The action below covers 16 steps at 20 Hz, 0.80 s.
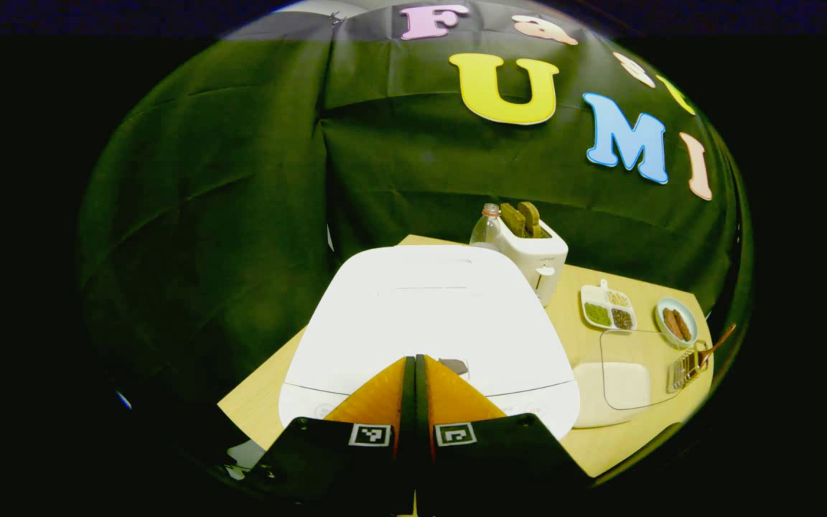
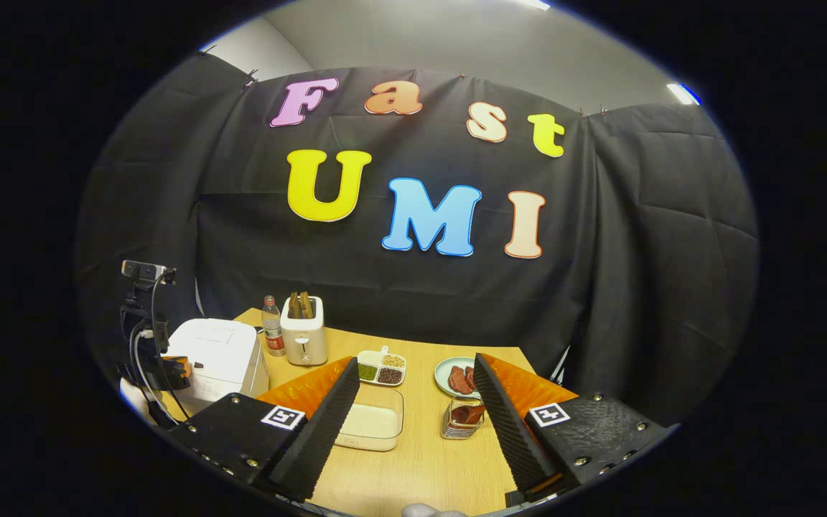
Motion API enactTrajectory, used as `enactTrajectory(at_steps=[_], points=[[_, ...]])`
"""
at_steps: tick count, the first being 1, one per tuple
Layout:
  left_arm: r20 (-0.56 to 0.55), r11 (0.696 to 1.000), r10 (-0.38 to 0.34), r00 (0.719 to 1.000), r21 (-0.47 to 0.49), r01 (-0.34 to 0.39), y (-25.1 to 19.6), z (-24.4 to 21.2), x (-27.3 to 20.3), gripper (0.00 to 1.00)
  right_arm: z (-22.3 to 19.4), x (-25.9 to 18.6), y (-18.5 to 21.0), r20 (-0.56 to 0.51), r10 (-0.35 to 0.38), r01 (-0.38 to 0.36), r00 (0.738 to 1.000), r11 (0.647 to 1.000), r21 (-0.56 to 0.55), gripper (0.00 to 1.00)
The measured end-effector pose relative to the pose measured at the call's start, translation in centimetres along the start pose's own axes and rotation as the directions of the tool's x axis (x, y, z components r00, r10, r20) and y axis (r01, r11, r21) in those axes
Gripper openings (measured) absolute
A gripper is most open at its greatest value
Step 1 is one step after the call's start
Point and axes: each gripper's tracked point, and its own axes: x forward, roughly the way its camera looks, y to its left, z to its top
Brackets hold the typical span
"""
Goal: Close the left gripper, press the button to open the rice cooker; take a wooden spoon from the chopstick holder with the right hand, scoop a spoonful of rice and pour it into the rice cooker, then put the wooden spoon back into the chopstick holder.
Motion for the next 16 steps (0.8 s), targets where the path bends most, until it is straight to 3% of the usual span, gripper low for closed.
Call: enactTrajectory(at_steps=[4,9,11,13,14,16], points=[[-0.078,0.999,-0.038,0.996,-0.021,0.036,-0.2,-0.3,0.8,0.09,0.0,0.3,0.3,-0.006,0.013,-0.013,1.000,1.000,0.012,0.98],[-0.083,0.998,-0.053,0.995,-0.020,0.052,-0.2,0.3,1.0,0.09,-0.1,0.1,0.1,-0.007,0.016,-0.015,1.000,1.000,0.011,0.98],[-0.013,0.999,-0.023,1.000,0.025,0.023,0.2,1.2,0.9,0.09,0.3,0.0,-0.3,0.011,0.009,-0.010,1.000,1.000,0.022,0.98],[0.165,0.999,0.004,0.986,0.047,-0.012,0.5,5.1,-0.4,0.09,1.0,-0.2,-0.9,0.050,0.000,-0.002,0.999,0.999,0.043,0.98],[0.259,0.997,0.022,0.966,0.061,-0.039,0.9,7.5,-1.9,0.09,1.5,-0.3,-1.0,0.075,0.004,-0.008,0.997,0.998,0.064,0.98],[0.442,0.996,0.026,0.897,0.063,-0.060,0.8,12.4,-6.0,0.10,2.4,-0.3,-1.0,0.129,0.013,-0.027,0.992,0.994,0.108,0.98]])
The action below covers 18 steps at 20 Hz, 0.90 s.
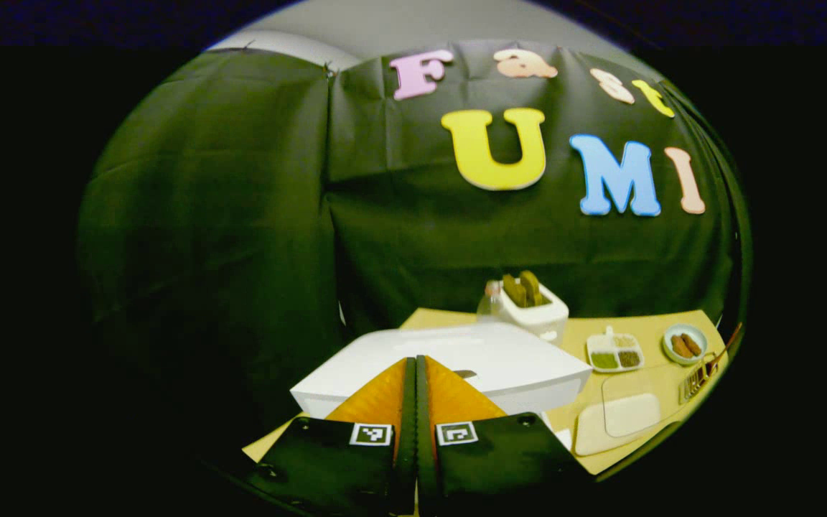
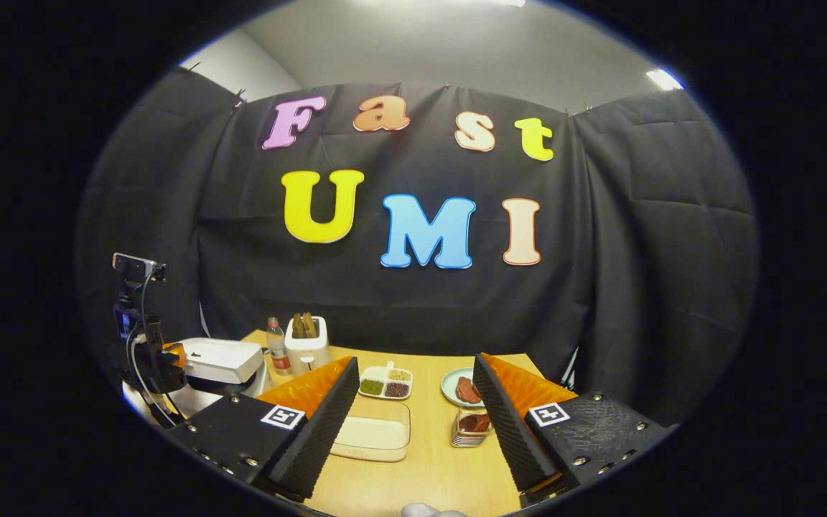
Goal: Close the left gripper, press the button to open the rice cooker; take a wooden spoon from the chopstick holder with the right hand, scoop a spoonful of rice and pour it into the rice cooker, then put the wooden spoon back into the chopstick holder.
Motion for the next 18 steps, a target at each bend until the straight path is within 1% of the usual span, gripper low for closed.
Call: enactTrajectory(at_steps=[1,2,6,7,8,9,12,14,15,17,18], points=[[0.067,1.000,-0.015,0.998,-0.017,0.016,-0.2,2.7,-1.0,0.09,-0.2,0.0,-0.1,0.006,0.000,0.000,1.000,1.000,0.007,0.98],[0.102,0.999,-0.028,0.994,-0.041,0.032,-0.6,4.3,-2.4,0.09,-0.2,0.0,-0.3,0.009,-0.004,0.004,1.000,1.000,0.004,0.98],[0.194,0.988,-0.091,0.977,-0.105,0.113,-1.4,10.2,-7.3,0.09,1.4,-0.1,-1.0,0.068,-0.012,0.011,0.998,1.000,0.024,0.98],[0.217,0.986,-0.104,0.971,-0.103,0.129,-1.5,11.4,-8.8,0.08,1.5,0.0,-1.1,0.079,-0.014,0.011,0.997,1.000,0.029,0.98],[0.239,0.985,-0.112,0.965,-0.101,0.139,-1.4,12.3,-10.2,0.09,1.4,0.1,-1.3,0.082,-0.018,0.015,0.996,0.999,0.029,0.98],[0.263,0.982,-0.134,0.955,-0.093,0.164,-1.6,13.3,-11.7,0.10,1.1,0.1,-1.4,0.076,-0.019,0.017,0.997,1.000,0.026,0.98],[0.276,0.977,-0.161,0.948,-0.088,0.192,-2.4,13.4,-14.4,0.09,0.6,0.2,-2.0,0.066,-0.029,0.026,0.997,0.999,0.041,0.98],[0.269,0.977,-0.164,0.949,-0.086,0.193,-2.5,13.2,-15.1,0.17,0.1,0.2,-2.4,0.055,-0.037,0.035,0.998,0.998,0.050,0.98],[0.265,0.975,-0.178,0.948,-0.085,0.206,-3.0,12.9,-15.2,0.17,-0.2,0.2,-2.5,0.050,-0.040,0.037,0.998,0.998,0.053,0.98],[0.269,0.957,-0.248,0.931,-0.079,0.278,-5.3,12.6,-16.0,0.48,-0.9,0.3,-2.9,0.039,-0.047,0.045,0.998,0.997,0.057,0.98],[0.278,0.960,-0.240,0.930,-0.072,0.270,-5.1,12.7,-16.7,0.64,-1.2,0.3,-3.3,0.031,-0.053,0.051,0.998,0.997,0.058,0.98]])
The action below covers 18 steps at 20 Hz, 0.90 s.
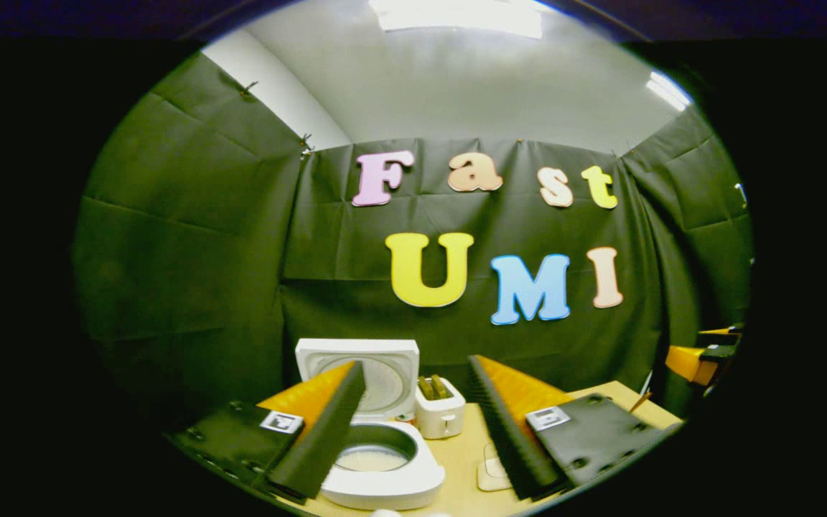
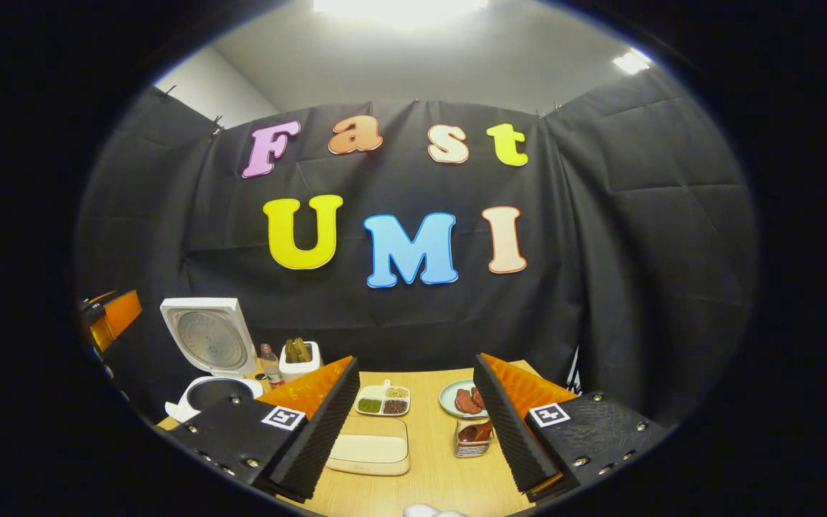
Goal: Close the left gripper, press the button to open the rice cooker; take a wooden spoon from the chopstick holder with the right hand, scoop a spoonful of rice and pour it into the rice cooker, then put the wooden spoon back into the chopstick holder.
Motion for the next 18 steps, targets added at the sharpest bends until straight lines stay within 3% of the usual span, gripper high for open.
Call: enactTrajectory(at_steps=[2,11,18], points=[[0.039,0.998,0.024,0.999,0.052,-0.026,0.5,0.7,-0.3,0.95,-0.7,0.1,-0.5,-0.009,-0.008,0.008,1.000,1.000,0.005,0.98],[0.075,0.999,-0.029,0.997,0.044,0.026,-2.3,2.2,-1.0,0.97,-8.1,1.9,-4.8,-0.095,-0.084,0.087,0.992,0.996,0.028,0.98],[0.049,0.998,-0.040,0.998,0.053,0.037,-3.4,1.5,-0.5,0.96,-16.0,7.2,-9.1,-0.192,-0.141,0.160,0.971,0.983,0.086,0.98]])
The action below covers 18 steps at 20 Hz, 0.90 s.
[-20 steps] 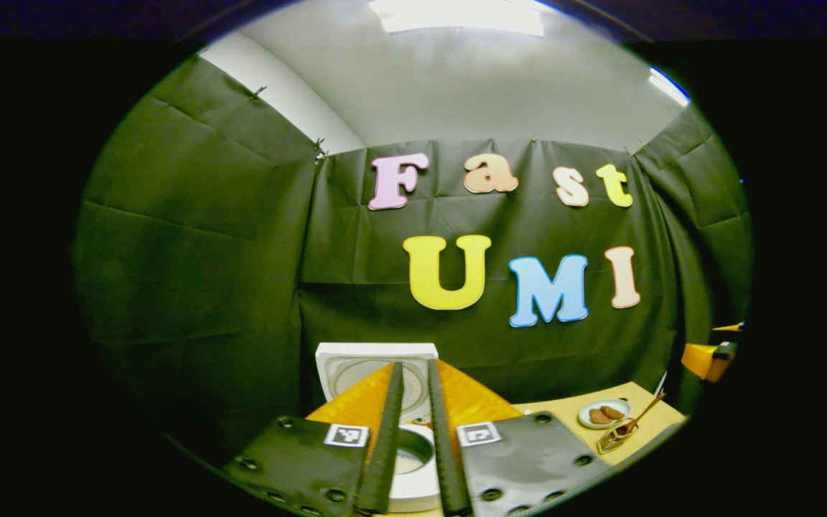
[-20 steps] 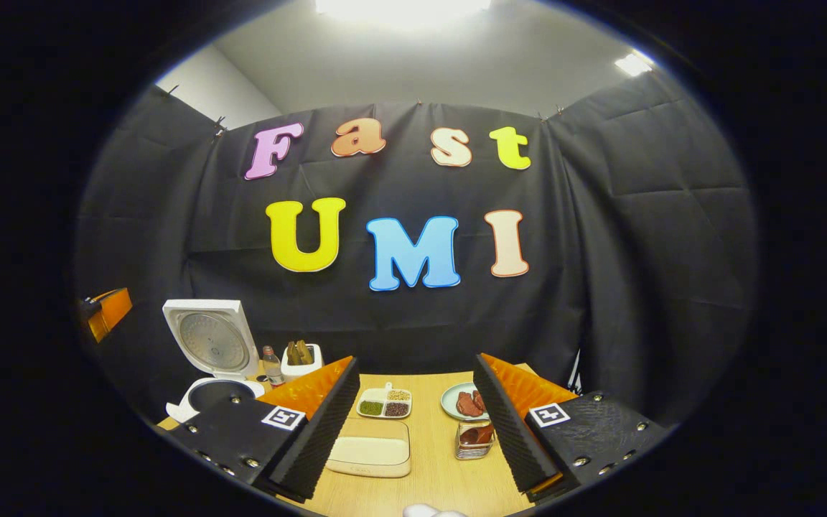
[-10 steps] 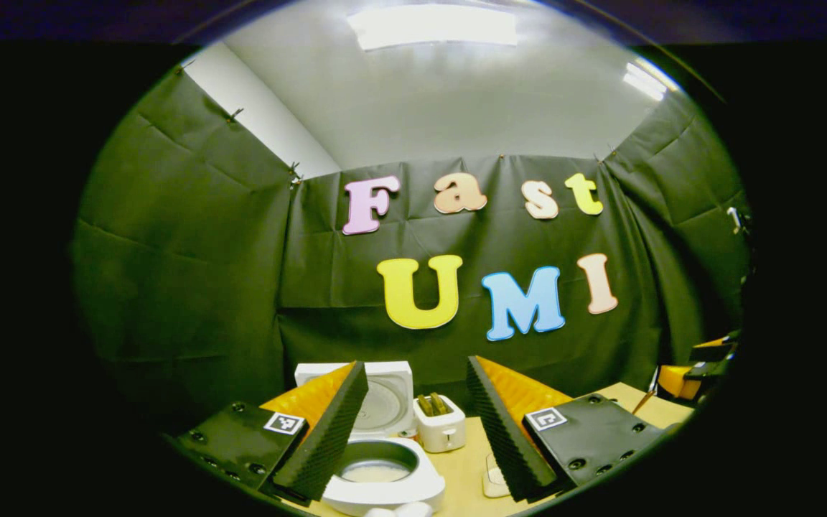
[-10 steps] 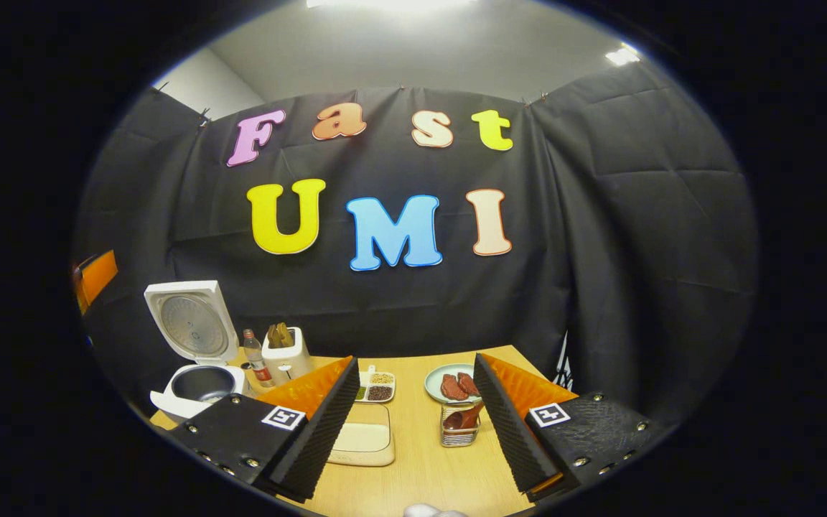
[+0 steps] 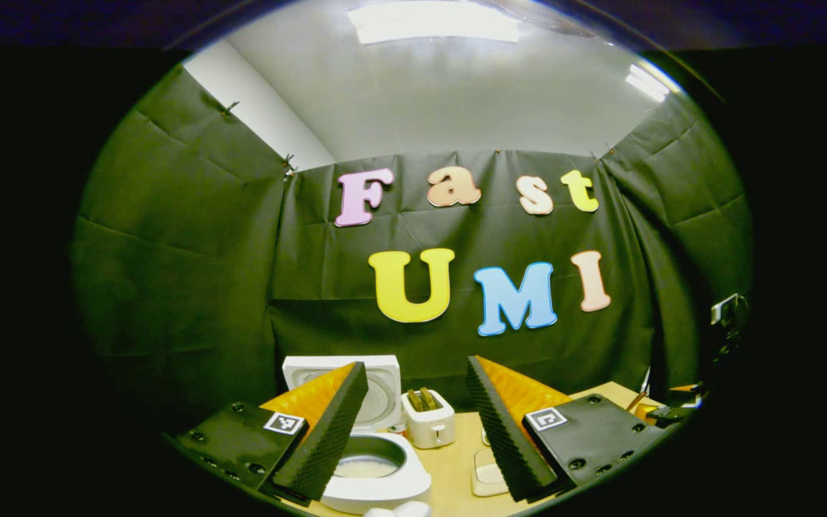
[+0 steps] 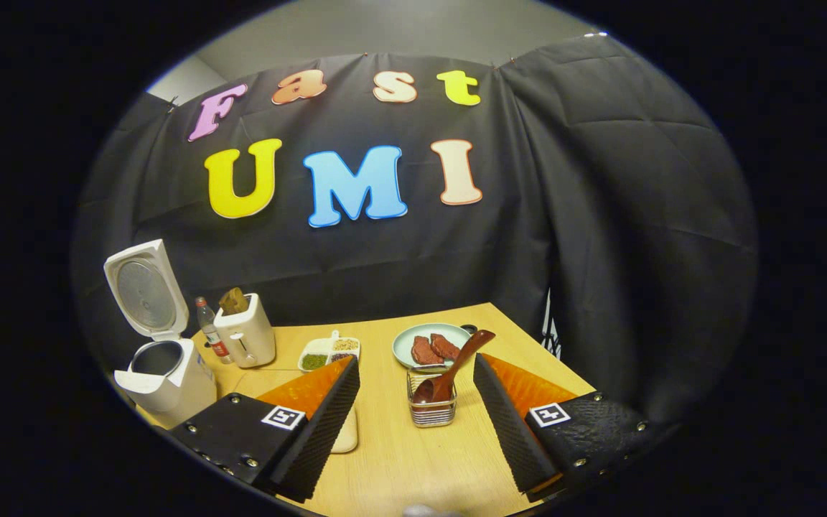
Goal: Close the left gripper, press the button to open the rice cooker; take a wooden spoon from the chopstick holder with the right hand, scoop a spoonful of rice and pour it into the rice cooker, then put the wooden spoon back into the chopstick holder.
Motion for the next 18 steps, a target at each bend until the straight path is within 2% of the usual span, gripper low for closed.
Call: enactTrajectory(at_steps=[4,11,14,15,16,18], points=[[-0.030,1.000,-0.002,1.000,-0.018,0.001,-0.4,-1.5,0.7,0.97,-2.2,5.2,-1.7,-0.021,-0.033,0.034,0.999,0.998,0.052,0.98],[-0.083,0.999,0.032,0.996,-0.012,-0.033,-1.6,-4.1,2.3,0.95,-5.4,13.7,-3.9,-0.056,-0.046,0.052,0.997,0.993,0.110,0.98],[-0.090,0.999,0.049,0.995,0.007,-0.049,-1.8,-4.8,3.4,0.98,-6.0,16.9,-4.9,-0.067,-0.060,0.069,0.996,0.989,0.134,0.98],[-0.092,0.999,0.054,0.994,0.007,-0.054,-1.9,-4.8,3.7,0.96,-6.0,17.8,-5.3,-0.070,-0.065,0.075,0.995,0.987,0.146,0.95],[-0.098,0.998,0.060,0.993,0.009,-0.060,-2.0,-5.1,3.9,0.97,-6.1,18.7,-5.6,-0.078,-0.062,0.074,0.995,0.984,0.160,0.99],[-0.111,0.998,0.068,0.991,0.018,-0.066,-2.3,-5.6,4.2,0.98,-6.2,20.1,-5.6,-0.093,-0.048,0.065,0.995,0.980,0.189,0.99]])
